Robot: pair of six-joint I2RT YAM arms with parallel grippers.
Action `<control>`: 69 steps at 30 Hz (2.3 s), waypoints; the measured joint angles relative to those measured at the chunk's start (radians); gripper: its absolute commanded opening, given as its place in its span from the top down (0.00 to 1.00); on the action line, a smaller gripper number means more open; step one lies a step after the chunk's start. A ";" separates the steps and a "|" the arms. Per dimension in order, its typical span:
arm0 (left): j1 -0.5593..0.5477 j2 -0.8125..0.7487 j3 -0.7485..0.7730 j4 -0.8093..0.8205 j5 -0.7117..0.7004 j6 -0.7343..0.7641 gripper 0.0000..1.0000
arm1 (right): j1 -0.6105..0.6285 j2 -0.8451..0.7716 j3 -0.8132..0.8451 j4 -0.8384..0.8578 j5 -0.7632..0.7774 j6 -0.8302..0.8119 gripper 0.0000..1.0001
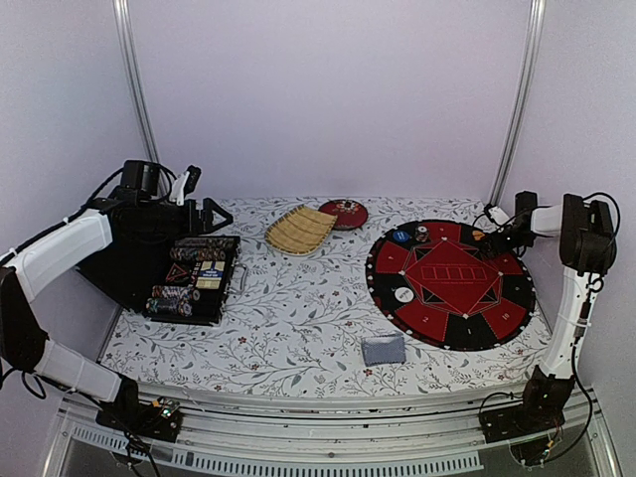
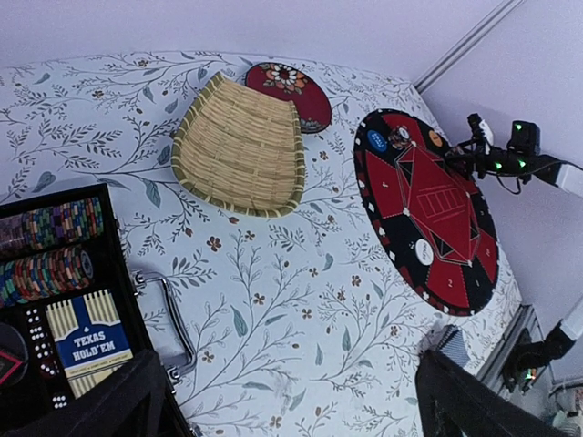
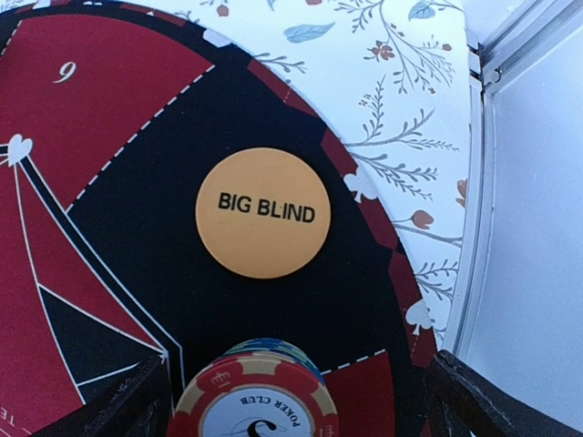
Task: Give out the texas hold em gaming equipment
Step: Place the poker chips pile in the big blind area, then pick up the poker card from the center of the board.
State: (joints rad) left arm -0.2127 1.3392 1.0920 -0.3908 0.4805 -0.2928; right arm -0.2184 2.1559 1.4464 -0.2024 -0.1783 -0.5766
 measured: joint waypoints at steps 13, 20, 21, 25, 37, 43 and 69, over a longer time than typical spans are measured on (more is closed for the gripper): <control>0.002 0.000 0.000 -0.012 0.000 0.009 0.02 | 0.002 -0.143 -0.028 -0.017 -0.071 0.021 0.01; 0.003 0.000 0.000 -0.023 -0.001 0.014 0.02 | 0.028 -0.312 -0.032 0.011 -0.032 0.043 0.01; 0.003 0.000 0.000 -0.027 -0.004 0.016 0.02 | 0.044 -0.340 -0.036 0.009 -0.029 0.043 0.01; 0.003 0.000 0.004 -0.048 -0.029 0.022 0.02 | 0.148 -0.466 -0.047 -0.002 -0.095 0.047 0.01; -0.093 0.002 0.047 -0.144 -0.216 0.078 0.02 | 0.597 -0.744 -0.083 -0.041 -0.303 0.110 0.01; -0.286 0.032 0.063 -0.180 -0.269 0.208 0.02 | 0.701 -0.717 -0.106 -0.179 -0.324 0.095 0.00; -0.884 0.714 0.274 0.171 -0.145 0.681 0.02 | 0.643 -0.801 -0.435 -0.221 -0.219 0.487 0.01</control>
State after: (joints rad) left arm -1.0966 2.0529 1.3655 -0.2199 0.3351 0.3882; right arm 0.4244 1.3544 1.0119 -0.4232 -0.3977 -0.0895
